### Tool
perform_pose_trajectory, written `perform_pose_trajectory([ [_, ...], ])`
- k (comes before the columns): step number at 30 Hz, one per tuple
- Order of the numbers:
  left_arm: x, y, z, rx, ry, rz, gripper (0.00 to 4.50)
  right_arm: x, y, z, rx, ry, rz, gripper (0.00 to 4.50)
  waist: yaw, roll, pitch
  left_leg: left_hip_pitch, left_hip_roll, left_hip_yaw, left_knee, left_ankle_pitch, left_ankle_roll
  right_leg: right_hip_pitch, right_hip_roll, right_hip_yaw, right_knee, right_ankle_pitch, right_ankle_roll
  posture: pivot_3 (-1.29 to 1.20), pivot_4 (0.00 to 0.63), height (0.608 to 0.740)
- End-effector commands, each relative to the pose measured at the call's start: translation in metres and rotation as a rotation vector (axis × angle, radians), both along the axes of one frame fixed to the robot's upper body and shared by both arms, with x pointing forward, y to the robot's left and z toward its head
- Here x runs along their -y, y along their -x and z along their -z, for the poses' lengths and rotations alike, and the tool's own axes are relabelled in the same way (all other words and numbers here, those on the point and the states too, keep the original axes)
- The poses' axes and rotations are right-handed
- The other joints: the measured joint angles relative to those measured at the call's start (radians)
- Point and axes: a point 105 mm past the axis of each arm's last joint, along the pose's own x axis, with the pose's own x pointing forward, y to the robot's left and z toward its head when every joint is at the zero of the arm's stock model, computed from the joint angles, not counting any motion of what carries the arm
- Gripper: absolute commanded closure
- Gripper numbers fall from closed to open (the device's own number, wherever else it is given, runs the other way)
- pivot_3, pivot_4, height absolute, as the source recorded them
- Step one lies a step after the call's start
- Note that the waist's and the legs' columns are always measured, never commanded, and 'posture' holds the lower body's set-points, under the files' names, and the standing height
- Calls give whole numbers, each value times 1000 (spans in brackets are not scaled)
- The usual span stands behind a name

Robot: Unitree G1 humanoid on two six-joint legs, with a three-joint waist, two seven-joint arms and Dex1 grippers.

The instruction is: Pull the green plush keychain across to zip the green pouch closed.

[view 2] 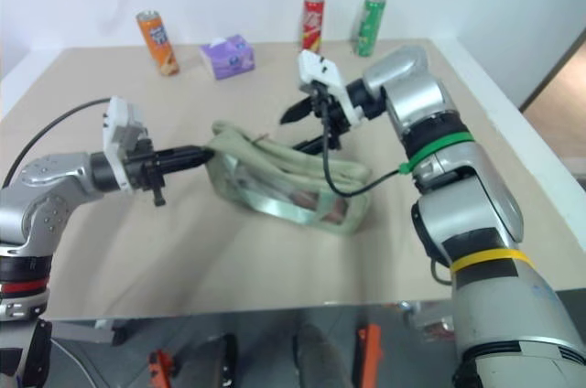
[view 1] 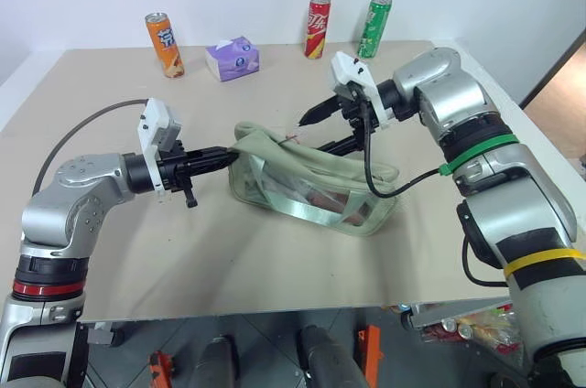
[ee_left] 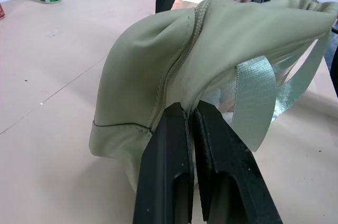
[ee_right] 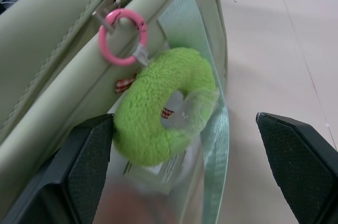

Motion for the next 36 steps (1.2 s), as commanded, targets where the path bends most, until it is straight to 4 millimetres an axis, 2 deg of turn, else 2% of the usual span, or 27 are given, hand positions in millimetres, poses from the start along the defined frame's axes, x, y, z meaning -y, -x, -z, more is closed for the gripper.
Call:
perform_pose_trajectory([
  [1,-2,3,-21,72,11,2,4500,-6,5,-13,3,-30,-58,47,0,0,0,0,0,0,0,0,0,0,0,0,0,0,0,0,150,740],
  [3,-2,3,-21,72,11,1,4500,-7,4,-15,-2,-45,-47,47,0,0,0,0,0,0,0,0,0,0,0,-1,0,0,0,0,150,740],
  [6,-2,2,-21,73,10,0,4500,-6,4,-19,-13,-64,-40,787,0,0,0,0,0,-1,0,0,0,0,0,-1,0,0,0,0,150,740],
  [12,-1,1,-20,72,10,0,4500,-1,4,-23,-11,-80,-29,2873,0,0,0,0,0,-1,0,0,0,0,0,-1,0,0,0,0,150,740],
  [13,-1,0,-20,72,10,0,4500,-1,3,-24,-10,-81,-25,3366,0,0,0,0,0,-1,0,0,0,0,0,-1,0,0,0,0,150,740],
  [14,-1,0,-20,72,10,1,4500,0,3,-24,-9,-83,-22,3487,0,0,0,0,0,-1,0,0,0,0,0,-1,0,0,0,0,150,740],
  [16,-1,-1,-20,73,10,2,4500,2,3,-25,-6,-86,-17,4235,0,0,0,0,0,-1,0,0,0,0,0,-1,0,0,0,0,150,740],
  [17,-1,-1,-20,73,9,3,4500,3,3,-25,-5,-86,-14,4441,0,0,0,0,0,-1,0,0,0,0,0,-1,0,0,0,0,150,740],
  [25,0,-2,-19,70,7,8,4500,13,1,-34,22,-99,13,4441,0,0,0,0,0,-1,0,0,0,0,0,-1,0,0,0,0,150,740],
  [31,2,-3,-18,63,6,18,4500,34,1,-85,164,-192,69,4441,1,0,0,-1,0,-1,0,0,0,0,0,-1,0,0,0,0,150,740],
  [36,5,-4,-17,60,6,25,4500,49,4,-103,224,-193,108,4441,1,0,0,0,0,-1,0,0,0,0,0,-2,0,-1,-1,0,150,740],
])
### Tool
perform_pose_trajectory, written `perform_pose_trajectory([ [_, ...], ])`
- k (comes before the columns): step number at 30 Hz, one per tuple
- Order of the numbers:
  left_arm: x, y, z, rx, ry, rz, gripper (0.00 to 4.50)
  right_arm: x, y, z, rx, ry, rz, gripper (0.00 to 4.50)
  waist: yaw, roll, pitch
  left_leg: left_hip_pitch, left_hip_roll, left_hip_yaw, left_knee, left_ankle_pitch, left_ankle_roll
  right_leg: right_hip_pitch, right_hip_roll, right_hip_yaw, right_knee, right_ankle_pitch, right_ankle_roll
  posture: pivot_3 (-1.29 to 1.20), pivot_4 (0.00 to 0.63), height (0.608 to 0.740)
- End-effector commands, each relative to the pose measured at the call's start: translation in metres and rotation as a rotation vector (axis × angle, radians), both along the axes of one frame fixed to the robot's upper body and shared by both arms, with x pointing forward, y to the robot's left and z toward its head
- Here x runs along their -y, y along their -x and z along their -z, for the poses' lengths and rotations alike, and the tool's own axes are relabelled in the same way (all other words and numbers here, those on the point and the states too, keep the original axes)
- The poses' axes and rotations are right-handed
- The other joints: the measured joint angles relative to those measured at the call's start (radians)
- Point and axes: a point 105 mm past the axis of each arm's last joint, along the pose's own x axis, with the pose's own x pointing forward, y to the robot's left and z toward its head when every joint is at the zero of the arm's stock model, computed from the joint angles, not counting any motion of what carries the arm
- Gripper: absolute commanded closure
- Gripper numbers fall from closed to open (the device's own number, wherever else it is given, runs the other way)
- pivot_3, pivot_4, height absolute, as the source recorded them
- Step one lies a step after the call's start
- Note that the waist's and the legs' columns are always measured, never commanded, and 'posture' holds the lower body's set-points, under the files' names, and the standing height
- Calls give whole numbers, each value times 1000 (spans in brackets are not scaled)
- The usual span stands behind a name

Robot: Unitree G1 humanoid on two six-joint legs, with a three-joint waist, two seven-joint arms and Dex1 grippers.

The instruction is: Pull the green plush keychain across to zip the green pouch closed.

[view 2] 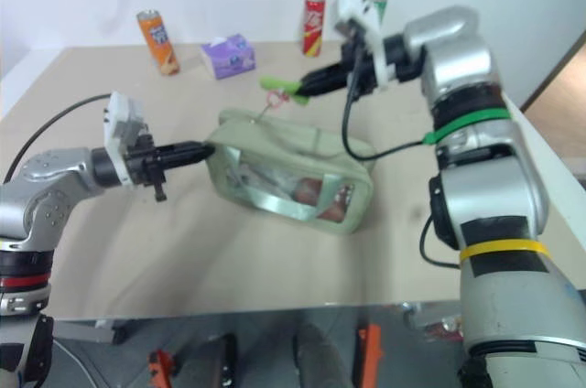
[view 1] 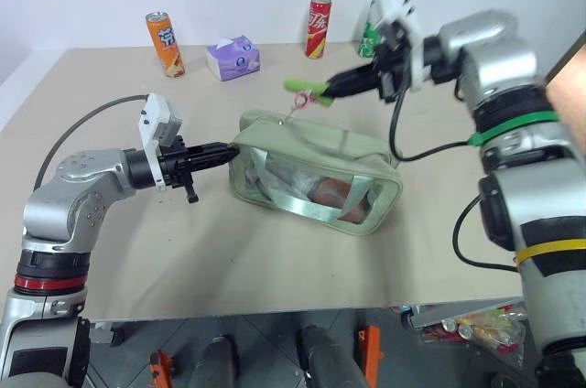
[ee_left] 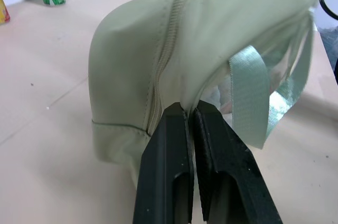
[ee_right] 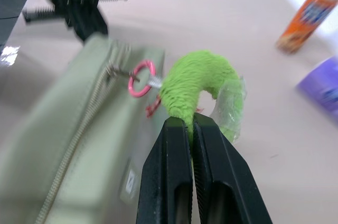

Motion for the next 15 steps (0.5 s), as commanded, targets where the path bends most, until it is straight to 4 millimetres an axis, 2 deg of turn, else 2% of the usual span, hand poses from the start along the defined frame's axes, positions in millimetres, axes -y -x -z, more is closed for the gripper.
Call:
perform_pose_trajectory([
  [1,2,1,-9,40,0,15,4500,13,10,-21,60,5,-12,4441,0,0,0,0,0,0,0,0,0,0,0,0,0,0,0,0,150,740],
  [7,4,1,-8,37,3,27,4500,39,24,-25,119,54,16,4441,3,0,0,-1,0,0,0,0,0,0,-1,1,0,0,0,0,150,740],
  [15,5,0,-7,32,5,32,4500,81,47,-6,204,229,92,4441,5,0,0,0,-1,1,0,-1,-1,0,-1,1,0,-1,1,0,150,740],
])
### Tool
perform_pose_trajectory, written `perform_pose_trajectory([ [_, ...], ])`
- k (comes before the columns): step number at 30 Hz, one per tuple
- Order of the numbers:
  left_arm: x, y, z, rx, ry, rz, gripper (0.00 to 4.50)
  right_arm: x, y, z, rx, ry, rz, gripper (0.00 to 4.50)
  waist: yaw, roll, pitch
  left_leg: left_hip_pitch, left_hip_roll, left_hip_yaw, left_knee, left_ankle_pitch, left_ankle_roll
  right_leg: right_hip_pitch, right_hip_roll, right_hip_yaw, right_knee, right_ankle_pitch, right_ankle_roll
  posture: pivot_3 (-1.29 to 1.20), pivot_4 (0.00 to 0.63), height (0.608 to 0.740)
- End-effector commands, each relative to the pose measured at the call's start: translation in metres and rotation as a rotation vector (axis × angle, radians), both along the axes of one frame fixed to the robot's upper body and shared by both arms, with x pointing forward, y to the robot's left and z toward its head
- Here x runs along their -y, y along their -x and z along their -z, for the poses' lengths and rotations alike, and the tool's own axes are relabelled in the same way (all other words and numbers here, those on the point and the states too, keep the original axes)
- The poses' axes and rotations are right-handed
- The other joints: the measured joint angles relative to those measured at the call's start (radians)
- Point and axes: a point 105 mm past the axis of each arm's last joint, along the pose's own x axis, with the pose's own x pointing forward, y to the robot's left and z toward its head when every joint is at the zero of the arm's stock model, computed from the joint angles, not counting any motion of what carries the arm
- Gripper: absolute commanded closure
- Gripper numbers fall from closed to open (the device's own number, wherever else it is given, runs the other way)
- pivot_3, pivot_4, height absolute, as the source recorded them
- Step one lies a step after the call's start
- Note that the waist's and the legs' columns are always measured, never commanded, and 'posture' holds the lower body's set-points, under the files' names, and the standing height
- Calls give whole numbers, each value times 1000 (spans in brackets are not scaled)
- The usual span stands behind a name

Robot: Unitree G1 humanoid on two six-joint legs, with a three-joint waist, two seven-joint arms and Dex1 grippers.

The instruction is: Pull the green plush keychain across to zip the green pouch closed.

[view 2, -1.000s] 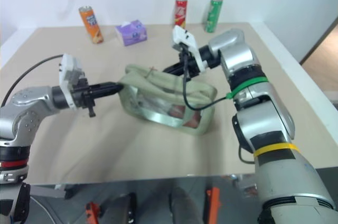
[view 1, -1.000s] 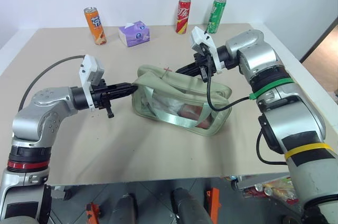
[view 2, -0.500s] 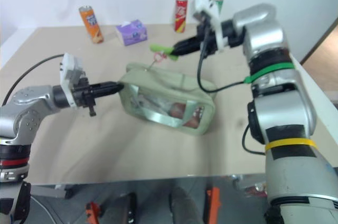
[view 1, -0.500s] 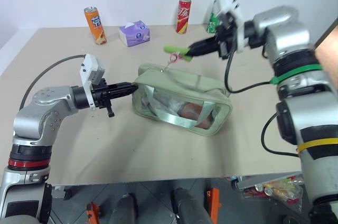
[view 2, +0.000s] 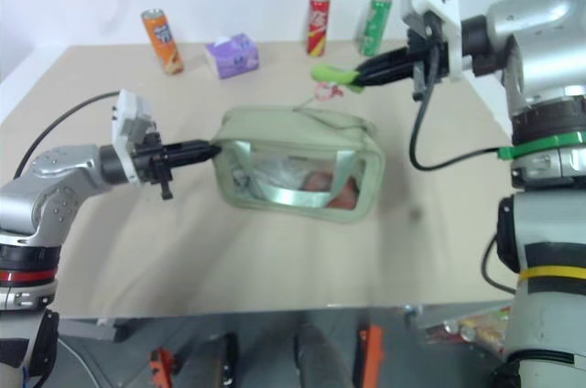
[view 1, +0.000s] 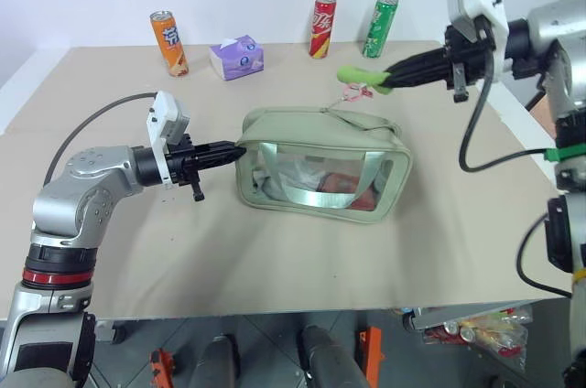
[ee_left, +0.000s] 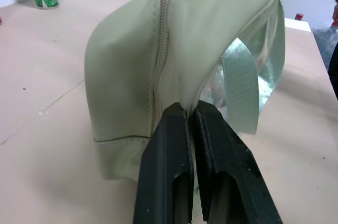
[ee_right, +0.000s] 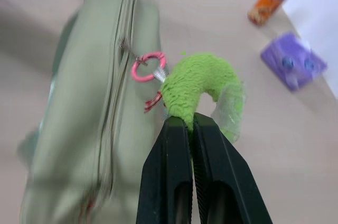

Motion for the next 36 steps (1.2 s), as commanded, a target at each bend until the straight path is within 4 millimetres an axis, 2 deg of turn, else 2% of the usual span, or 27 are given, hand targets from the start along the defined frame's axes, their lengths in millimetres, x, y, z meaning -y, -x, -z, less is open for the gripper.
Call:
perform_pose_trajectory([
  [1,-1,1,-10,43,7,9,4500,20,20,-6,86,123,12,4441,-1,0,0,0,0,0,0,0,0,0,0,0,0,0,0,0,150,740],
  [3,0,1,-10,42,8,12,4500,34,25,2,95,184,58,4441,0,0,0,1,0,0,0,0,0,1,0,0,0,-1,-1,0,150,740],
  [5,0,1,-10,42,9,13,4500,39,28,5,96,202,79,4441,1,0,0,1,0,0,1,0,0,1,0,0,0,-2,-4,0,150,740],
  [9,0,1,-8,31,7,22,4500,63,35,9,115,248,192,4441,0,0,0,1,0,3,1,0,0,0,-1,2,0,-2,-3,0,150,740],
  [14,0,0,-8,27,8,25,4500,89,34,11,147,320,318,4441,-1,0,0,2,0,3,2,0,0,1,-1,3,0,-2,-3,0,150,740],
  [17,-1,0,-8,25,10,19,4500,96,34,17,128,325,347,4441,-1,0,0,3,0,4,2,0,0,1,-1,3,0,-2,-3,0,150,740],
  [19,-2,0,-8,23,26,8,4500,95,35,35,68,321,338,4441,0,0,0,3,0,4,2,0,0,1,-1,3,0,-2,-3,0,150,740],
  [24,-6,2,-8,16,43,-7,4500,93,41,111,-111,360,341,4441,6,-1,0,2,0,4,2,0,0,2,-1,3,0,-2,-2,0,150,740],
  [28,-6,3,-8,15,40,-10,4500,88,46,156,-221,337,359,4441,4,-1,0,3,0,4,2,0,0,1,0,4,1,1,2,0,150,740],
  [31,-6,3,-10,17,41,-12,4500,73,47,170,-261,288,330,4441,0,-1,0,3,0,4,3,0,0,2,0,4,1,0,-1,0,150,740],
  [36,-5,3,-9,16,38,-11,4500,48,43,174,-249,260,273,4441,-3,-1,0,4,0,4,7,0,0,4,0,4,1,1,-1,0,150,740],
])
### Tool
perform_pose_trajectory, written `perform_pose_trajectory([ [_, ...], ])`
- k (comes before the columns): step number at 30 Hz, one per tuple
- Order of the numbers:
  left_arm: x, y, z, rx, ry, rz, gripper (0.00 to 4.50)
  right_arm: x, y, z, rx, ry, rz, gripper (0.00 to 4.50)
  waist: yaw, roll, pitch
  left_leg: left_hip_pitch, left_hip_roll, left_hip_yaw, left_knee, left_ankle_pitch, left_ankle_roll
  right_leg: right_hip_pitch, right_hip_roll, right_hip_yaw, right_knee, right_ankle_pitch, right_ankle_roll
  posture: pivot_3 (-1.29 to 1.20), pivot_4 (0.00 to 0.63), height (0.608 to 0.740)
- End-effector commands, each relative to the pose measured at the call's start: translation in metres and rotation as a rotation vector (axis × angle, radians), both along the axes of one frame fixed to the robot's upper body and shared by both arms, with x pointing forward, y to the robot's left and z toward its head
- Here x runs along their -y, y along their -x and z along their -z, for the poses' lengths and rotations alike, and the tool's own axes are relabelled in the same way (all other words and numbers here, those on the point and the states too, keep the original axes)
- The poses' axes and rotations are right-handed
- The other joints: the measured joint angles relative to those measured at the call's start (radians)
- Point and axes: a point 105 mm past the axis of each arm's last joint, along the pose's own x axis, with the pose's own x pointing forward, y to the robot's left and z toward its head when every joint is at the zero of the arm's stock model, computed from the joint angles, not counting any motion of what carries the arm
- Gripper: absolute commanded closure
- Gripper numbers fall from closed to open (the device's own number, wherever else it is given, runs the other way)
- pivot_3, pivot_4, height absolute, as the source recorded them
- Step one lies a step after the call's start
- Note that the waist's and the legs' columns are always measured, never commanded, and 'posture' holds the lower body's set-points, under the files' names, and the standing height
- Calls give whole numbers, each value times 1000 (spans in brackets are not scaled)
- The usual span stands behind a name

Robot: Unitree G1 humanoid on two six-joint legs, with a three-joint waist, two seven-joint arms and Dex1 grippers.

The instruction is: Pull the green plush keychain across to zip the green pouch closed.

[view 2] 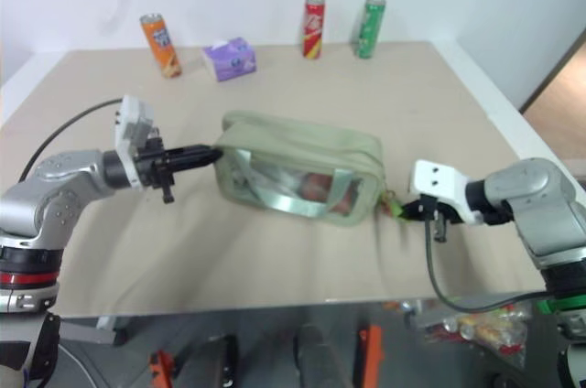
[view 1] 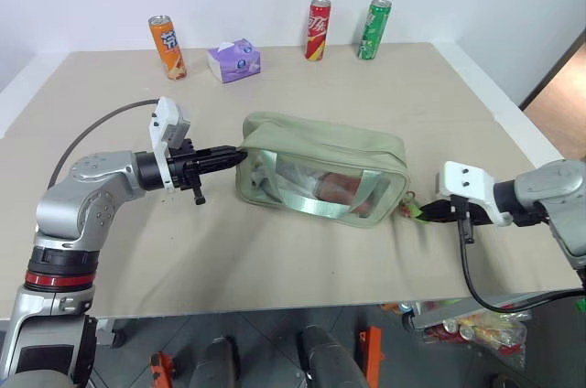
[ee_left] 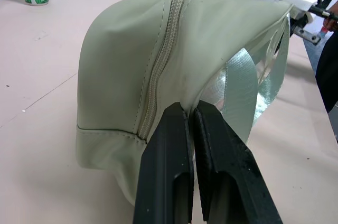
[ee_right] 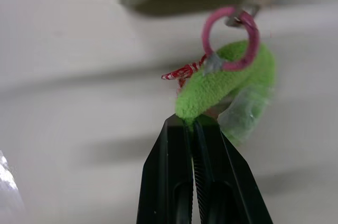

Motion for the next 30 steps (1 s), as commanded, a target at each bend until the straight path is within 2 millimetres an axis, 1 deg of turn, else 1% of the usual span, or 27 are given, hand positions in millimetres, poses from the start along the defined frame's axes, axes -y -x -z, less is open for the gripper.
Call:
perform_pose_trajectory([
  [1,-5,3,-16,54,17,-11,4500,-11,-4,-9,42,4,-31,4441,0,0,0,0,0,0,0,0,0,0,0,0,0,0,0,0,150,740],
  [3,-6,3,-15,44,18,-16,4500,-9,-11,-20,69,-24,-3,4441,0,0,0,-1,0,0,0,0,0,0,0,0,0,0,0,0,150,740],
  [5,-9,2,-14,34,19,-34,4500,-2,-16,-37,91,-73,29,4441,-1,0,0,-1,0,1,0,0,0,0,0,1,0,0,0,0,150,740],
  [7,-11,1,-11,30,11,-54,4500,1,-10,-54,67,-135,18,3834,0,0,0,-1,0,1,0,0,0,0,0,1,0,0,0,0,150,740],
  [8,-12,1,-10,28,10,-56,4500,1,-8,-61,60,-168,17,3665,1,0,0,-1,0,1,0,0,0,0,0,1,0,0,0,0,150,740],
  [10,-11,1,-9,27,11,-59,4500,2,-7,-71,68,-211,23,2849,1,0,0,-1,0,0,-2,0,0,0,0,1,0,-1,-1,0,150,740],
  [12,-11,0,-8,24,14,-65,4500,7,-9,-80,95,-233,49,2254,1,0,0,-1,0,0,-3,0,0,0,0,1,0,-1,-1,0,150,740],
  [13,-11,0,-8,21,17,-66,4500,9,-10,-83,107,-243,63,1799,1,0,0,-1,0,0,-3,0,0,0,0,0,0,-1,-1,0,150,740],
  [14,-11,0,-8,17,23,-66,4500,10,-10,-88,118,-268,72,1469,1,0,0,-1,0,0,-3,0,0,0,0,0,0,-1,-1,0,150,740],
  [15,-11,-1,-8,15,27,-67,4500,11,-9,-94,122,-296,79,1190,1,0,0,-1,0,0,-3,0,0,0,0,0,0,-1,-1,0,150,740],
  [16,-12,-1,-8,14,29,-68,4500,12,-8,-97,123,-316,82,1190,1,0,0,-1,0,0,-3,0,0,0,0,0,0,-1,-1,0,150,740],
  [18,-12,-2,-8,13,28,-68,3797,13,-5,-100,120,-330,88,1145,0,0,0,-1,0,0,-2,0,0,-1,0,1,0,-1,-1,0,150,740],
  [20,-12,-2,-9,13,38,-67,3205,16,-5,-103,134,-340,103,1145,1,0,0,0,0,0,-2,0,0,0,0,0,0,-1,-1,0,150,740],
  [22,-11,1,-17,-10,101,-33,2534,18,-7,-106,152,-358,117,1145,0,0,0,0,0,0,-2,0,0,0,0,1,0,-1,-1,0,150,740],
  [24,-11,3,-22,-8,127,-24,1796,18,-7,-106,160,-356,124,1145,0,0,0,-1,0,0,-2,0,0,-1,0,1,0,-1,-1,0,150,740],
  [25,-13,4,-21,-17,116,-28,1399,17,-8,-106,162,-356,123,1145,0,0,0,-1,0,0,-2,0,0,-1,0,1,0,-1,-1,0,150,740],
  [26,-16,5,-19,-24,100,-26,1104,17,-8,-106,163,-358,123,1145,0,0,0,-1,0,0,-2,0,0,-1,0,1,0,-1,-1,0,150,740],
  [27,-21,7,-16,-26,66,-41,709,16,-8,-106,165,-360,122,1145,0,0,0,0,0,0,-2,0,0,-1,0,1,0,-1,-1,0,150,740],
  [28,-28,9,-12,-52,46,-48,439,16,-8,-106,166,-361,122,1145,-1,0,0,-1,0,0,-2,0,0,-1,0,1,0,-1,-1,0,150,740],
  [29,-34,12,-9,-75,32,-52,20,15,-8,-107,167,-362,121,1145,-3,0,0,-1,0,1,-2,0,0,-1,0,1,0,-1,-1,0,150,740],
  [30,-44,18,-4,-93,3,-55,20,16,-8,-108,170,-363,123,1145,-5,0,0,0,0,1,-3,0,0,-1,0,1,0,-1,-1,0,150,740],
])
